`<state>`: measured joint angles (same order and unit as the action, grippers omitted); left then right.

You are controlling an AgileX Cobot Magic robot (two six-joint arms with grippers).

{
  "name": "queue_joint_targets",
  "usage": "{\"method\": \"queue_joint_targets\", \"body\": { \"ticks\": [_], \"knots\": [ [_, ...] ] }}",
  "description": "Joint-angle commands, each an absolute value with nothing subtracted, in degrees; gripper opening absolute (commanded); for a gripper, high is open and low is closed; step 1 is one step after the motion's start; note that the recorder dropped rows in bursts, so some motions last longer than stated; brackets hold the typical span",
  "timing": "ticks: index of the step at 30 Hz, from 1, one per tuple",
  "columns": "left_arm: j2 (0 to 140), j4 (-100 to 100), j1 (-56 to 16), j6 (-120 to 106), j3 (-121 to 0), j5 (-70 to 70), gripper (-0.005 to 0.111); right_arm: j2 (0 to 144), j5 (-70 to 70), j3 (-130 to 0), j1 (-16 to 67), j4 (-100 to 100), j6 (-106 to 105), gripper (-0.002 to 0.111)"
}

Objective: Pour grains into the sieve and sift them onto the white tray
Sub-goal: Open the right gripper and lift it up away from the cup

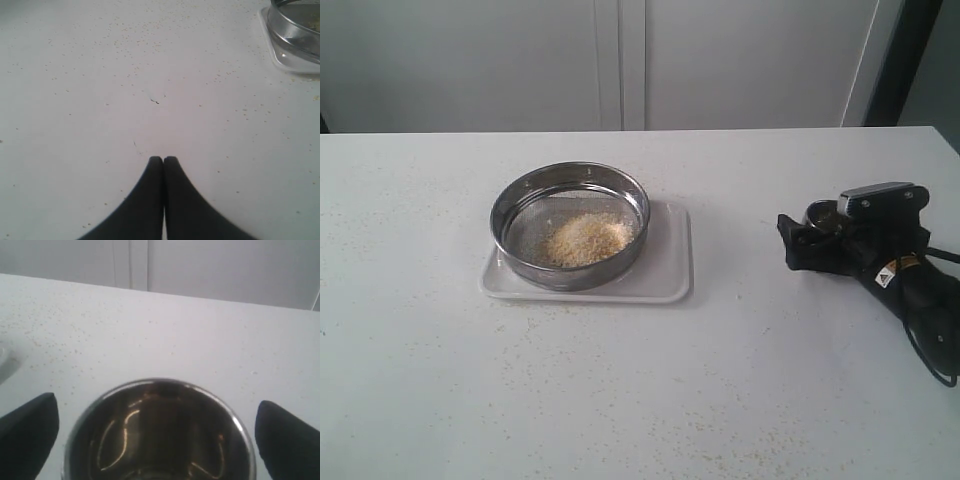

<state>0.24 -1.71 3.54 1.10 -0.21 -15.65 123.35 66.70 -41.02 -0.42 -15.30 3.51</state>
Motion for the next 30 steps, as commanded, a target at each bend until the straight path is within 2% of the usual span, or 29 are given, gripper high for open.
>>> {"method": "queue_joint_targets", "body": {
  "ticks": [1, 11, 15, 18, 24, 30],
  "knots": [
    [0.00, -1.66, 3.23, 1.23, 0.00, -15.43, 0.000, 120.43, 67.64, -39.79, -0.44, -15.42, 3.69, 0.101],
    [0.00, -1.66, 3.23, 1.23, 0.00, -15.43, 0.000, 115.00, 66.98, -39.29, -0.44, -22.58, 7.56, 0.101],
    [0.00, -1.66, 3.23, 1.23, 0.00, -15.43, 0.000, 112.80, 66.22, -39.29, -0.44, -25.79, 10.04, 0.097],
    [0.00, -1.66, 3.23, 1.23, 0.00, -15.43, 0.000, 110.57, 61.20, -39.29, -0.44, -25.79, 13.20, 0.087],
    [0.00, -1.66, 3.23, 1.23, 0.00, -15.43, 0.000, 105.28, 48.49, -39.29, -0.44, -25.79, 15.46, 0.055],
    [0.00, -1.66, 3.23, 1.23, 0.00, -15.43, 0.000, 100.73, 39.27, -39.29, -0.44, -25.79, 19.98, 0.031]
  ]
}}
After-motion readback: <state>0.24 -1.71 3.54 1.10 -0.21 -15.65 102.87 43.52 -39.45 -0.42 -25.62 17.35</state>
